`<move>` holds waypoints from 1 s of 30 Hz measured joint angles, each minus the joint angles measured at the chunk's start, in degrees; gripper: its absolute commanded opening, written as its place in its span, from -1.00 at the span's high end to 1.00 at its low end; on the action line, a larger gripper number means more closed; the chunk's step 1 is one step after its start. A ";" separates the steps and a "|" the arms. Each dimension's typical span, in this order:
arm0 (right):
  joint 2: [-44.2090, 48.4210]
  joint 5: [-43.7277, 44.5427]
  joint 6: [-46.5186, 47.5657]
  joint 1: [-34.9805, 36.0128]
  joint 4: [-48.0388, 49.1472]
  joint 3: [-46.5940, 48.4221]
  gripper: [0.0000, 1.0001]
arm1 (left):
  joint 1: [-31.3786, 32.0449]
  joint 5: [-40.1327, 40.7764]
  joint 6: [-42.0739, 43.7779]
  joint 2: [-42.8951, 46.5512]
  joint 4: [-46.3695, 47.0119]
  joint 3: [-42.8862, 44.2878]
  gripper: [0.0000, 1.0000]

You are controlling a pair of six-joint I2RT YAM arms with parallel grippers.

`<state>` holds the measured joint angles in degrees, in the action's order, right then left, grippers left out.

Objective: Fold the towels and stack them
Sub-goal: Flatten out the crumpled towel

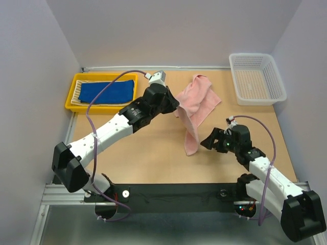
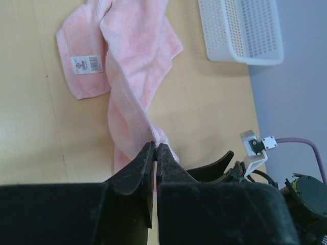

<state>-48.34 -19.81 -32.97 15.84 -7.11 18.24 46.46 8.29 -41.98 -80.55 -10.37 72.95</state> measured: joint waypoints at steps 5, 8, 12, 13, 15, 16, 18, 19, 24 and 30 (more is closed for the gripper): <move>-0.85 -6.38 1.16 0.00 6.38 -0.76 -0.91 | 0.00 0.50 0.02 -2.10 -1.27 4.33 1.00; -2.14 -9.11 2.69 0.00 9.07 -0.76 -0.93 | 0.00 0.83 0.13 -3.91 -2.62 8.24 1.00; -3.80 -9.77 4.81 0.70 11.39 -0.74 -0.98 | 0.00 1.29 0.33 -5.95 -3.13 12.04 1.00; -4.61 -9.44 5.14 1.38 11.91 -0.70 -1.00 | 0.00 1.46 0.37 -6.32 -3.34 12.63 1.00; -6.01 -8.35 5.57 3.19 12.31 -0.61 -1.00 | 0.00 1.86 0.39 -7.17 -3.96 13.88 1.00; -6.84 -7.50 5.79 4.68 12.31 -0.46 -1.00 | 0.00 2.08 0.39 -7.65 -4.24 14.56 1.00; -8.70 -4.81 6.05 8.20 12.31 0.35 -1.00 | 0.00 2.32 0.37 -8.83 -4.76 16.09 1.00; -9.31 -3.30 6.03 10.14 12.26 0.83 -1.00 | 0.00 2.38 0.37 -9.64 -4.83 16.92 1.00; -11.91 5.20 5.16 16.96 12.37 3.91 -0.98 | 0.02 2.49 0.33 -10.45 -5.57 17.31 1.00; -19.61 15.72 3.23 23.21 12.79 8.90 -0.87 | 0.04 2.84 0.33 -10.45 -5.81 17.31 1.00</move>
<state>-67.94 -4.10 -29.74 39.05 5.67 27.14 46.50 11.14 -41.65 -91.00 -16.19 90.26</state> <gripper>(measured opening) 0.966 0.116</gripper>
